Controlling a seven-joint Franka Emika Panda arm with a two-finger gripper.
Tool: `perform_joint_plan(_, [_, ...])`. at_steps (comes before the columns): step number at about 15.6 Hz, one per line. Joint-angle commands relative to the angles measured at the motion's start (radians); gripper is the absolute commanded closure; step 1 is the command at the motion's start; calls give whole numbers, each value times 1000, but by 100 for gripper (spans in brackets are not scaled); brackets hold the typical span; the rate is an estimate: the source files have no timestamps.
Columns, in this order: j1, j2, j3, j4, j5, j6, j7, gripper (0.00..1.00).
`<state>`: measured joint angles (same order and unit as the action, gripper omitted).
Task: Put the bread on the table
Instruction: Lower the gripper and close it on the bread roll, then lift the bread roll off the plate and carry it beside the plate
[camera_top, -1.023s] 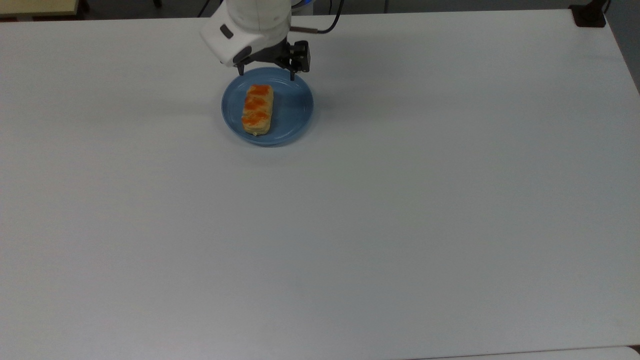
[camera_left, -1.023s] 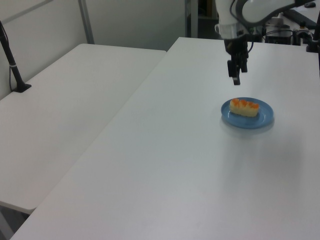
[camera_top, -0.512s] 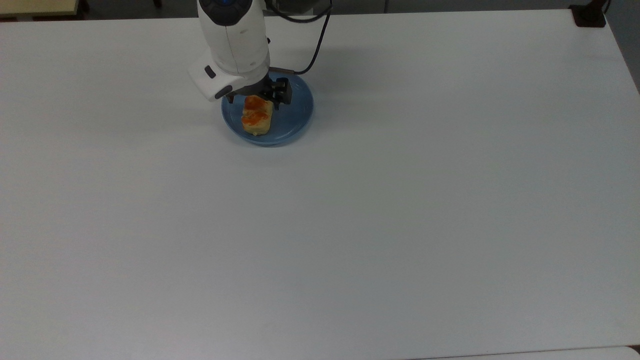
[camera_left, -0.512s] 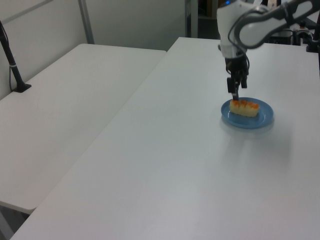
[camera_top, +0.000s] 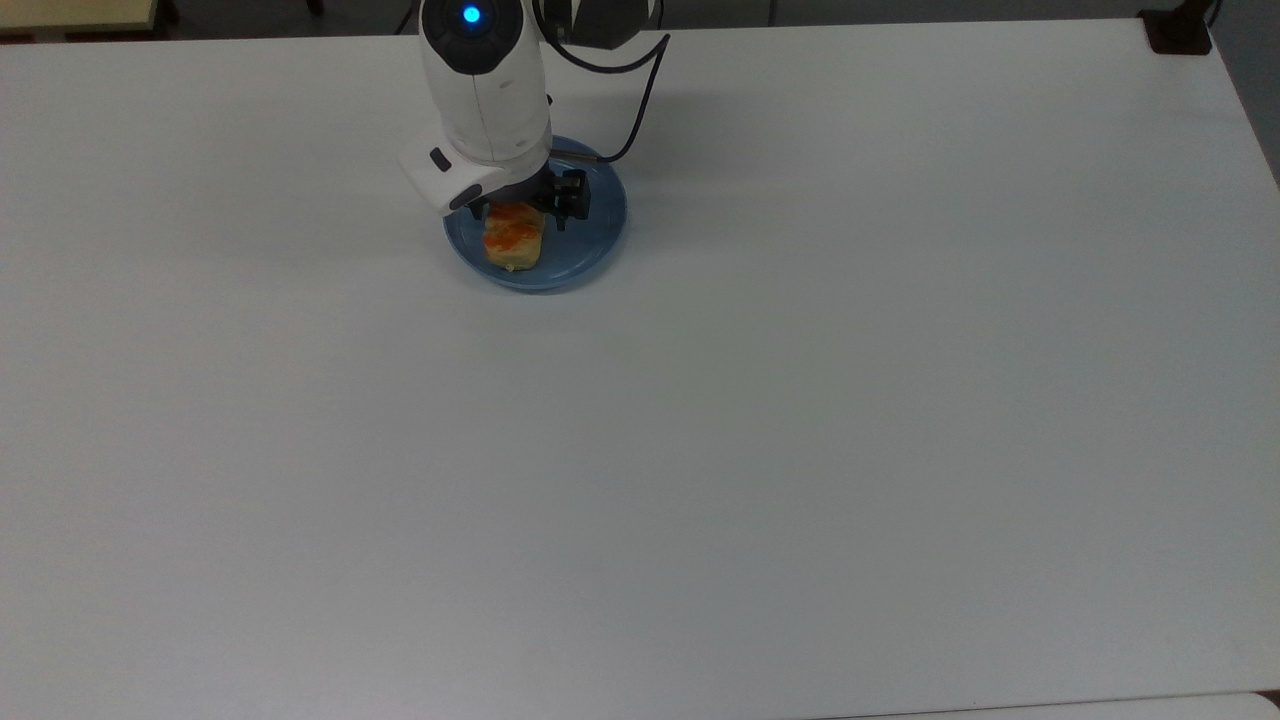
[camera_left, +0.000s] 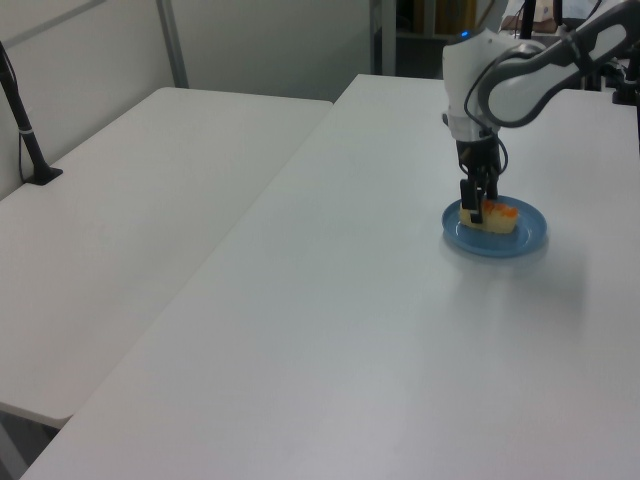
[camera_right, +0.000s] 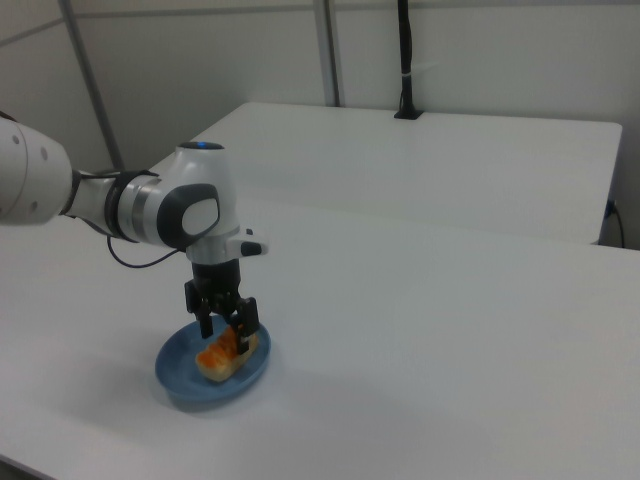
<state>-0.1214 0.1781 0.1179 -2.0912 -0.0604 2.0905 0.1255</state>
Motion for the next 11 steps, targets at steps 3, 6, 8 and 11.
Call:
perform_joint_plan(3, [6, -15, -3, -46, 4, 56, -23, 58])
perform_joint_plan(6, [0, -49, -4, 5, 4, -47, -68, 61])
perform_joint_plan(8, [0, -37, -4, 104, 4, -137, -78, 61])
perform_joint_plan(11, [3, 24, -6, 262, 5, -164, -69, 59])
